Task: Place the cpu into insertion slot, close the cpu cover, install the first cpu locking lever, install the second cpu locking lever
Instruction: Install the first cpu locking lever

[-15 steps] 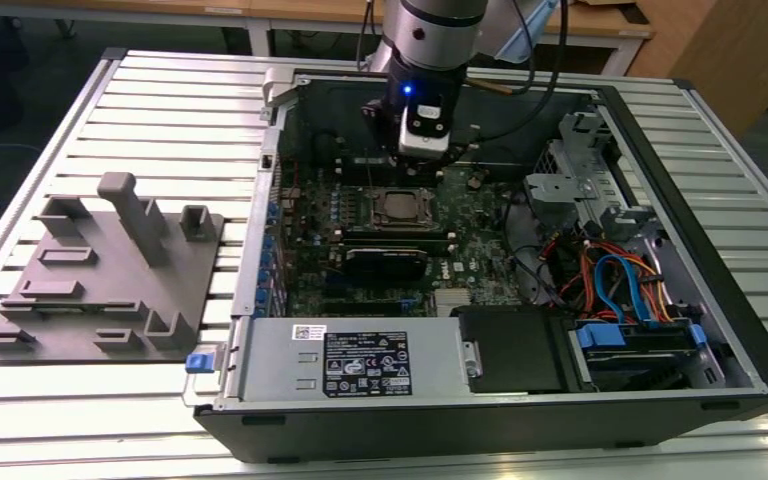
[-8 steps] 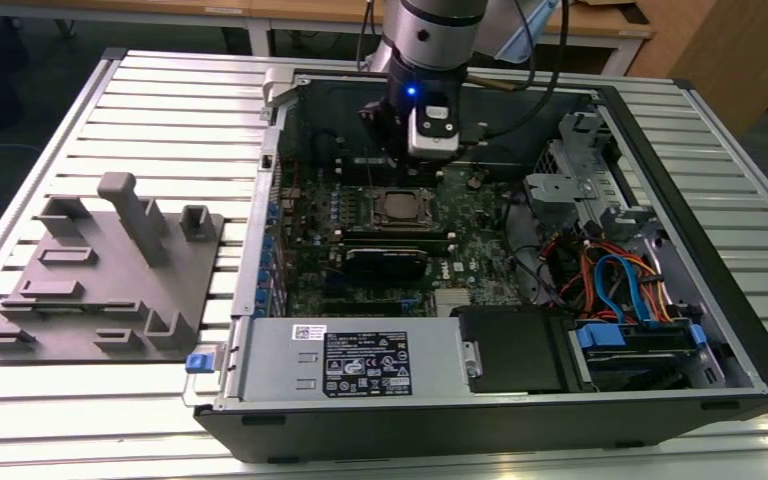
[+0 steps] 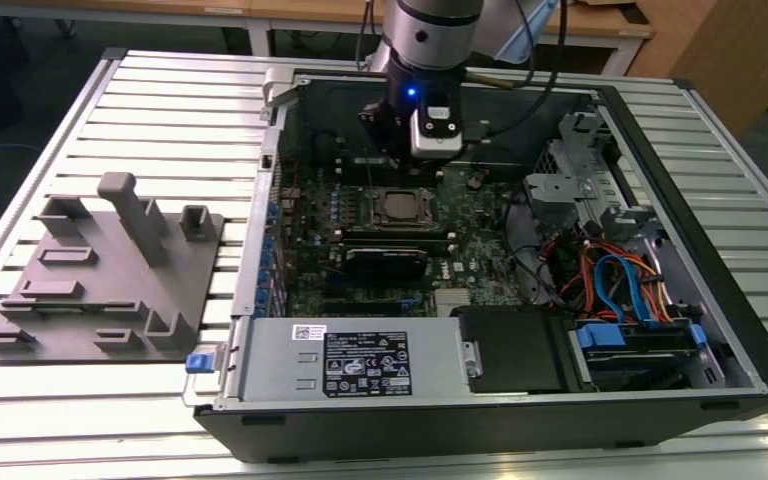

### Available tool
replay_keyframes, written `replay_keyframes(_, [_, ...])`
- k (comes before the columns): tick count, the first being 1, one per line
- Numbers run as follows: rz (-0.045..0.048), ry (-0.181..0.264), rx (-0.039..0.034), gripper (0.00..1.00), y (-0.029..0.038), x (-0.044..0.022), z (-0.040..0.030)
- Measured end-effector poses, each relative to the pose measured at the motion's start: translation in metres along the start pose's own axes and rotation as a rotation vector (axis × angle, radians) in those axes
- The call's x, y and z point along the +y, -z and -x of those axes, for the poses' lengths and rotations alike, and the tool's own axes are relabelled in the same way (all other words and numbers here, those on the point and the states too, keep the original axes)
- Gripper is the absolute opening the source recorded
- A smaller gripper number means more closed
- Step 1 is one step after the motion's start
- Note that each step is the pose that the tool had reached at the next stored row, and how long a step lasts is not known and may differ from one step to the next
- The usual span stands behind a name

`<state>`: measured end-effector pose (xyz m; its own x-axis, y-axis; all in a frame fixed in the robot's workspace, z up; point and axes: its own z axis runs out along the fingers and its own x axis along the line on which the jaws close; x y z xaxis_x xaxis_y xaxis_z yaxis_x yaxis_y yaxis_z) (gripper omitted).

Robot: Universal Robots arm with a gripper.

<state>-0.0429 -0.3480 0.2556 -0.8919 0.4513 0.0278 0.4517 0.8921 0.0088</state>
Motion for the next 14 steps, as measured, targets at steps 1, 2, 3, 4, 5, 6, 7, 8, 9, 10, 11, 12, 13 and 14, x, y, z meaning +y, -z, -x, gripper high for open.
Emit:
replay_keyframes(1, [0.0089,0.001,-0.0052,0.1,-0.0001,-0.0001,-0.0002])
replay_keyframes(2, [0.0175,0.001,-0.01,0.1,-0.0001,-0.0004,-0.0005])
replay_keyframes(3, [0.0238,0.003,-0.0115,0.1,-0.0002,-0.0005,-0.0007])
replay_keyframes(4, [0.0268,0.008,-0.0112,0.1,-0.0002,-0.0005,-0.0007])
replay_keyframes(5, [0.0283,0.018,-0.0105,0.1,-0.0003,-0.0004,-0.0007])
replay_keyframes(6, [0.0291,0.029,-0.01,0.1,-0.0005,-0.0004,-0.0007])
replay_keyframes(7, [0.0297,0.041,-0.0094,0.1,-0.0006,-0.0005,-0.0007])
replay_keyframes(8, [0.03,0.055,-0.0089,0.1,-0.0007,-0.0005,-0.0007])
replay_keyframes(9, [0.0304,0.069,-0.0084,0.1,-0.0008,-0.0005,-0.0007])
replay_keyframes(10, [0.0305,0.082,-0.008,0.1,-0.0009,-0.0005,-0.0007])
replay_keyframes(11, [0.0304,0.096,-0.0075,0.1,-0.001,-0.0005,-0.0007])
replay_keyframes(12, [0.0305,0.11,-0.0071,0.1,-0.0012,-0.0005,-0.0007])
replay_keyframes(13, [0.0305,0.12,-0.0068,0.1,-0.0012,-0.0005,-0.0007])
replay_keyframes(14, [0.0307,0.128,-0.0065,0.1,-0.0013,-0.0005,-0.0007])
